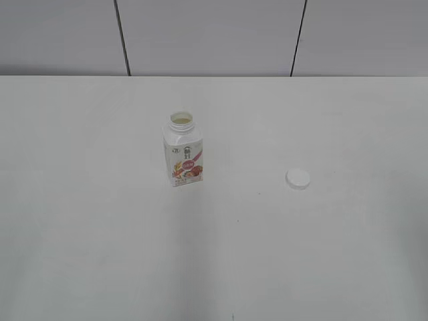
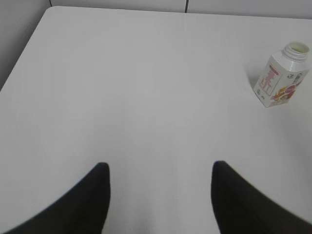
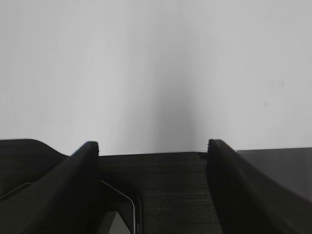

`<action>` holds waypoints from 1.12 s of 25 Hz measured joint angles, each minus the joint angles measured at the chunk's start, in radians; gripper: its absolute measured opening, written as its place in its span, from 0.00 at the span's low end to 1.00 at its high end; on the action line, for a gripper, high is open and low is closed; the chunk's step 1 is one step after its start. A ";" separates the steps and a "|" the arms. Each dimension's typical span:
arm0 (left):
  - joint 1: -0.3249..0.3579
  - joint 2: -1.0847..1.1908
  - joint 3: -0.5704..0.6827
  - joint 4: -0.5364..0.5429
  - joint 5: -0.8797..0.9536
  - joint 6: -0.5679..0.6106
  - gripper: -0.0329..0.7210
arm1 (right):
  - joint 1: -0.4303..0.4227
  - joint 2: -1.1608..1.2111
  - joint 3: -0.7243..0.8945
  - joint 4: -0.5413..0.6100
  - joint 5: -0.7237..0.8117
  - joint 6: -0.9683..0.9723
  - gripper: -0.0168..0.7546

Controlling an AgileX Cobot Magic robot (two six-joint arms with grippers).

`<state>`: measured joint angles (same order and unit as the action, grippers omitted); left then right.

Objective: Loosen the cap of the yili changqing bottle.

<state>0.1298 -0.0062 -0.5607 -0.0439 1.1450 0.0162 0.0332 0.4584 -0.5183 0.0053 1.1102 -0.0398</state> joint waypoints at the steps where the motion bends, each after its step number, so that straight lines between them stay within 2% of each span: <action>1: 0.000 0.000 0.001 0.000 0.000 0.000 0.59 | 0.000 -0.010 0.002 0.002 -0.006 0.000 0.73; 10: -0.016 -0.001 0.011 -0.007 -0.039 0.001 0.59 | 0.000 -0.234 0.003 0.010 -0.012 0.000 0.73; 16: -0.162 -0.001 0.016 -0.014 -0.040 0.000 0.59 | 0.000 -0.396 0.003 0.010 -0.012 0.000 0.73; 18: -0.184 -0.001 0.016 -0.014 -0.042 0.000 0.59 | 0.001 -0.421 0.003 0.010 -0.012 0.000 0.73; 28: -0.186 -0.001 0.016 -0.009 -0.048 0.000 0.59 | 0.002 -0.466 0.005 0.011 -0.014 0.000 0.71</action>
<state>-0.0565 -0.0073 -0.5448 -0.0528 1.0974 0.0166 0.0352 -0.0080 -0.5131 0.0164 1.0967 -0.0398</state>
